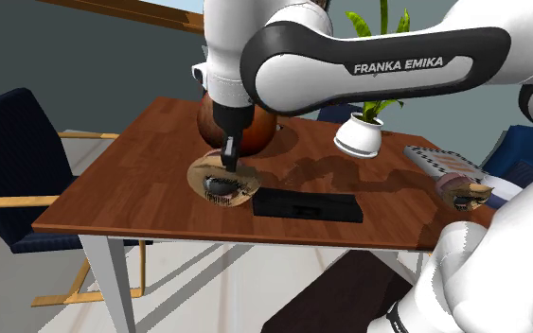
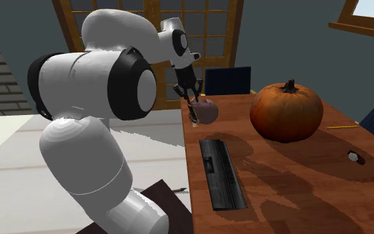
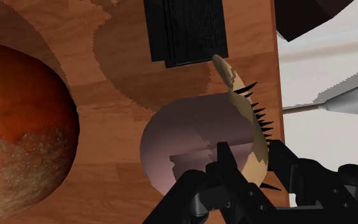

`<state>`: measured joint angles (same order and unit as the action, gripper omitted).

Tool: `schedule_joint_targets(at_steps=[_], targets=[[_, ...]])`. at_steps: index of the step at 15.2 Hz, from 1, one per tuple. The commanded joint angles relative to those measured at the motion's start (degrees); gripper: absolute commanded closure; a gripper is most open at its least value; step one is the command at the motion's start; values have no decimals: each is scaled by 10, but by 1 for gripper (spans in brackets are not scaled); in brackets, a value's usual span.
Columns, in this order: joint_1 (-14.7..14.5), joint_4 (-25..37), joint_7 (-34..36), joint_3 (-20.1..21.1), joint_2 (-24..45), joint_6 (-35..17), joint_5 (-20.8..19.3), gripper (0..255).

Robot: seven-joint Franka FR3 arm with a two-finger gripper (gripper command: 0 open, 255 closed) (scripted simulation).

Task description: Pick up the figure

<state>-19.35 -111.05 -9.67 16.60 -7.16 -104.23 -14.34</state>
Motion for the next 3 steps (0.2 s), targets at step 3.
schedule_joint_targets(at_steps=[3], targets=[[0, 20, -4, 1, 0, 19, 1, 255]])
